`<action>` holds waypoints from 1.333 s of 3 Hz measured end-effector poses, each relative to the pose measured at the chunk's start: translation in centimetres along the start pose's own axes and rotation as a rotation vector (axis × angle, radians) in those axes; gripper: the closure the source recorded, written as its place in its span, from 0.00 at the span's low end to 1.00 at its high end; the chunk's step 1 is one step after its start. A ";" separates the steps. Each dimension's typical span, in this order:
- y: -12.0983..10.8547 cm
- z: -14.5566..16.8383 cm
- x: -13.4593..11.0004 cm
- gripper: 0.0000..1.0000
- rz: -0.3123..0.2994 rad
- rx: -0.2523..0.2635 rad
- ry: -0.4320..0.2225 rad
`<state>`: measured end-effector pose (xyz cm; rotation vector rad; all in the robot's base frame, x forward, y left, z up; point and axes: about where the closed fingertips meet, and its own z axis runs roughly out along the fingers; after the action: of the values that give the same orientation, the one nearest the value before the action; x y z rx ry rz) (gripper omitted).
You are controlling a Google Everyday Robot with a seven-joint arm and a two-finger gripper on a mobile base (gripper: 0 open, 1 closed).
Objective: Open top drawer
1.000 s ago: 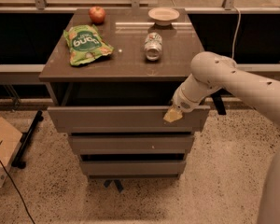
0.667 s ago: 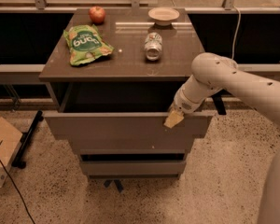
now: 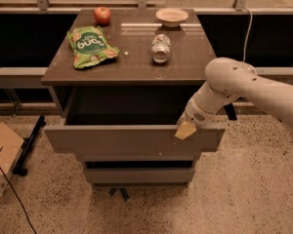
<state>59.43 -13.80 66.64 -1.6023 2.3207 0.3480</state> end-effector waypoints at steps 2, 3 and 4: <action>2.5 -0.8 1.0 0.32 0.033 -0.023 0.012; 7.0 -1.7 2.2 0.09 0.076 -0.078 0.025; 10.7 -2.9 2.9 0.00 0.118 -0.122 0.029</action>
Offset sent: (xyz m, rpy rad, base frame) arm -0.3357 -0.0062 0.0532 0.0579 0.4693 -0.1971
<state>48.09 -13.59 68.51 -1.5365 2.4659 0.5052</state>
